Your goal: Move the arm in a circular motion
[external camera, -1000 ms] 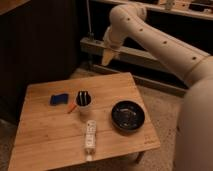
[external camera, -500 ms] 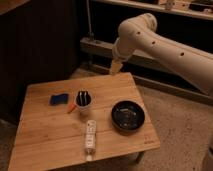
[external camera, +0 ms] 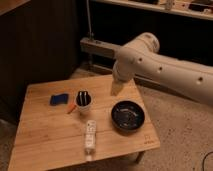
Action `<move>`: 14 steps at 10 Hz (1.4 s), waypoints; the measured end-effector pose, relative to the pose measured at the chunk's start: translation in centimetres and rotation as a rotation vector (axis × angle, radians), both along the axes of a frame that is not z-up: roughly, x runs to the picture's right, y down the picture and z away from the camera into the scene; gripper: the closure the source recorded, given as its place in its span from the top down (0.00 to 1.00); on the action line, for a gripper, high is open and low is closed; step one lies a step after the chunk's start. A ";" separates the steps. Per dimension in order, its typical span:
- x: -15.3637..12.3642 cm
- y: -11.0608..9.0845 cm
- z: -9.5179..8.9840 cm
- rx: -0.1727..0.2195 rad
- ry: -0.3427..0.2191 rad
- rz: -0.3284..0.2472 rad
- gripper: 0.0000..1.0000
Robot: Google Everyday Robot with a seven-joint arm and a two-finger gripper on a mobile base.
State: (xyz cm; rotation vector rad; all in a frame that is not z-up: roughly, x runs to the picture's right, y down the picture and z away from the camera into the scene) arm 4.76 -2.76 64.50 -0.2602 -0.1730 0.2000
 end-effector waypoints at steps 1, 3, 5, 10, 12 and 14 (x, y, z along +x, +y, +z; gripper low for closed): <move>-0.4 1.6 -0.6 -0.016 -0.016 -0.019 0.80; -2.2 3.6 -1.0 -0.043 -0.071 -0.100 0.80; -6.3 5.2 -0.9 -0.075 -0.142 -0.205 0.80; -19.3 5.9 0.4 -0.109 -0.315 -0.461 0.80; -25.3 5.5 0.7 -0.097 -0.387 -0.578 0.80; -29.3 4.3 1.2 -0.077 -0.428 -0.647 0.80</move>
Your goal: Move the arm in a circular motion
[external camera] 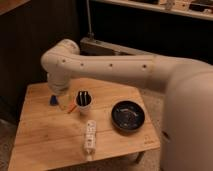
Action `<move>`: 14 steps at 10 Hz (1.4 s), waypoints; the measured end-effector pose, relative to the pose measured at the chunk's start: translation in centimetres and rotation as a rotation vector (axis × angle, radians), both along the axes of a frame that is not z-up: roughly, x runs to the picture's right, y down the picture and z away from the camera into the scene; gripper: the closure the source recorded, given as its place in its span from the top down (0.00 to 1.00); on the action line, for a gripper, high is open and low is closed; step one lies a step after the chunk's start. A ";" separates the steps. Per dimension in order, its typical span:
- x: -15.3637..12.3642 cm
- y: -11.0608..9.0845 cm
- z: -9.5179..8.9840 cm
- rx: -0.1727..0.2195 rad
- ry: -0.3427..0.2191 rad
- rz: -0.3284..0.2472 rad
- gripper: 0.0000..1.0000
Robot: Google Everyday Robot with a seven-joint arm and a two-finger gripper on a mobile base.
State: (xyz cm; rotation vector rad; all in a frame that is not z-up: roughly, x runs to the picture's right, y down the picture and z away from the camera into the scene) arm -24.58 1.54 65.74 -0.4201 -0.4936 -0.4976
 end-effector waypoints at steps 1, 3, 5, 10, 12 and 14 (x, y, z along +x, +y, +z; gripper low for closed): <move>-2.3 -1.3 0.4 0.019 -0.025 -0.027 0.80; -5.6 -4.7 1.1 0.064 -0.053 -0.049 0.80; -7.1 -9.8 2.3 0.111 -0.055 -0.029 0.80; -1.5 -20.5 6.4 0.165 0.009 0.114 0.80; 3.8 -22.2 7.0 0.171 0.052 0.190 0.80; 10.0 -22.5 6.6 0.176 0.099 0.268 0.80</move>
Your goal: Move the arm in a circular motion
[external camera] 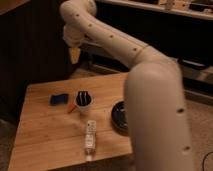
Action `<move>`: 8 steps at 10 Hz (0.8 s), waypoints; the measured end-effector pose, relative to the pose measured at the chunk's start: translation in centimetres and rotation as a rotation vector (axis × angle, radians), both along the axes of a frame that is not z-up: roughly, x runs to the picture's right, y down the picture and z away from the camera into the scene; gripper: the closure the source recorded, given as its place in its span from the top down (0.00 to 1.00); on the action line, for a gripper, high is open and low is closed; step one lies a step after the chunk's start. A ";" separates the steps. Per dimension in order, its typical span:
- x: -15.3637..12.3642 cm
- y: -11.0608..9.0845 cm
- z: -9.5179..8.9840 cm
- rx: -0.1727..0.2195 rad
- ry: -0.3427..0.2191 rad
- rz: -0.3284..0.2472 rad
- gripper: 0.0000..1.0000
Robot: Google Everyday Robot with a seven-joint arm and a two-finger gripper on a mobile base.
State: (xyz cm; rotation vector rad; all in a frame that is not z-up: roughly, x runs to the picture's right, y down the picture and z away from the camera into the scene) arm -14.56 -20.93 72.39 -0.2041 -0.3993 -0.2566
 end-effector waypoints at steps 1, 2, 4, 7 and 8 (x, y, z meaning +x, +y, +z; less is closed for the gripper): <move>2.1 0.1 -0.2 0.000 0.015 0.029 0.80; 4.5 0.3 -0.5 -0.001 0.033 0.062 0.80; 10.3 1.3 -1.1 -0.007 0.083 0.143 0.80; 17.5 4.3 -2.4 -0.017 0.151 0.240 0.80; 19.2 5.5 -2.8 -0.018 0.168 0.263 0.80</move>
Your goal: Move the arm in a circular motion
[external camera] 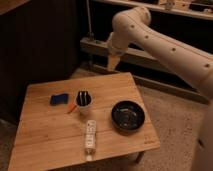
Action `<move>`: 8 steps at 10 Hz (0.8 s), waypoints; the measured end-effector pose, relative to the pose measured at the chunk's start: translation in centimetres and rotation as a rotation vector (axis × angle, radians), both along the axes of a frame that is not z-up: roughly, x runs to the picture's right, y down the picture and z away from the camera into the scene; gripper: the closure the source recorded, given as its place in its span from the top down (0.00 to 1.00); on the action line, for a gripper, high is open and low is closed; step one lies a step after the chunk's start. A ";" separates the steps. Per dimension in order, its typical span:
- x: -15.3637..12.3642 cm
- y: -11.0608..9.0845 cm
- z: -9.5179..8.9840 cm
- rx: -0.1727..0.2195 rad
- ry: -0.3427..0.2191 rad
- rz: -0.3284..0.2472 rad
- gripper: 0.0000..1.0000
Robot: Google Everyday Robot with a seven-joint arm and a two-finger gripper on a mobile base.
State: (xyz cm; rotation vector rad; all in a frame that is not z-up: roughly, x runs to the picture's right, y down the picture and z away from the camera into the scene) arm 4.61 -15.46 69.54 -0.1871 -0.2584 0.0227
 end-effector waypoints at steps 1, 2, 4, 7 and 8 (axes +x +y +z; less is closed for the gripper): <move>1.3 1.6 -0.6 -0.002 0.016 0.021 0.80; 1.7 3.8 -1.6 -0.006 0.025 0.037 0.80; 1.7 5.7 -2.5 -0.009 0.034 0.053 0.80; 0.5 11.1 -4.8 -0.026 0.046 0.050 0.80; -0.8 12.8 -5.8 -0.040 0.040 0.029 0.80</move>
